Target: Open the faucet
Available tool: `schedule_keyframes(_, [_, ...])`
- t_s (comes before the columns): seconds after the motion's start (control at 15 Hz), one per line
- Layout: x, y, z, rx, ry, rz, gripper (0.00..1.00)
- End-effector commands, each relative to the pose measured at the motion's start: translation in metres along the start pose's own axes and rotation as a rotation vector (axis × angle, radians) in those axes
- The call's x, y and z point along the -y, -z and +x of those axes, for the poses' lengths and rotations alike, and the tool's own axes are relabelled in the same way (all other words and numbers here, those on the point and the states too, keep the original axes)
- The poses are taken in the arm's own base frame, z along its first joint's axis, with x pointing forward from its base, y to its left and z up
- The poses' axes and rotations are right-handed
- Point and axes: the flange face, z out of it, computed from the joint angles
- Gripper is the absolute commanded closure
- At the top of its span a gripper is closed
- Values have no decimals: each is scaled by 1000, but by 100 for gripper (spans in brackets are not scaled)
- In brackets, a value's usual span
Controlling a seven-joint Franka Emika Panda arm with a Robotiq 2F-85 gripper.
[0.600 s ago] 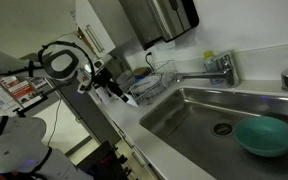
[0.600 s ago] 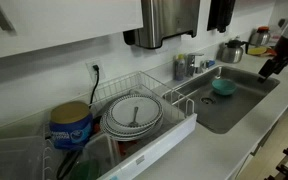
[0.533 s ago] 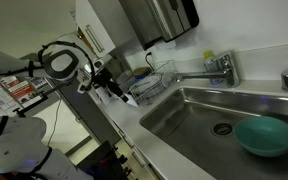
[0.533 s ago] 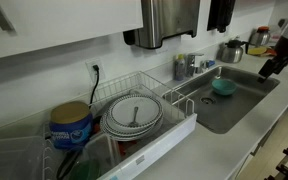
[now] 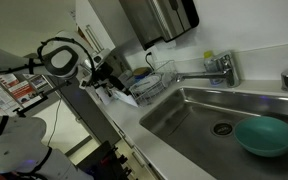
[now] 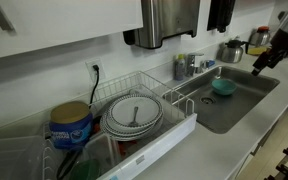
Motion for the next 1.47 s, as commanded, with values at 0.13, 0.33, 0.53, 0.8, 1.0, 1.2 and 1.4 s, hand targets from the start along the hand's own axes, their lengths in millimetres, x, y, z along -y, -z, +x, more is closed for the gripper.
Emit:
schedule_keyframes(0.13, [-26,-5,74,-103,-293,48,0])
schedule_keyframes(0.33, [-46,-18,105,-133,-454,78,0])
schedule_keyframes(0.53, [-69,-37,121,-140,-616,108,0])
schedule_keyframes(0.8, [-77,-51,115,-102,-665,129,0])
schedule_keyframes(1.0, [-80,-60,118,-88,-687,134,0])
schedule_keyframes(1.2, [-92,-63,139,-72,-866,219,0])
schedule_keyframes(1.4, [-119,-75,154,-39,-1028,293,0])
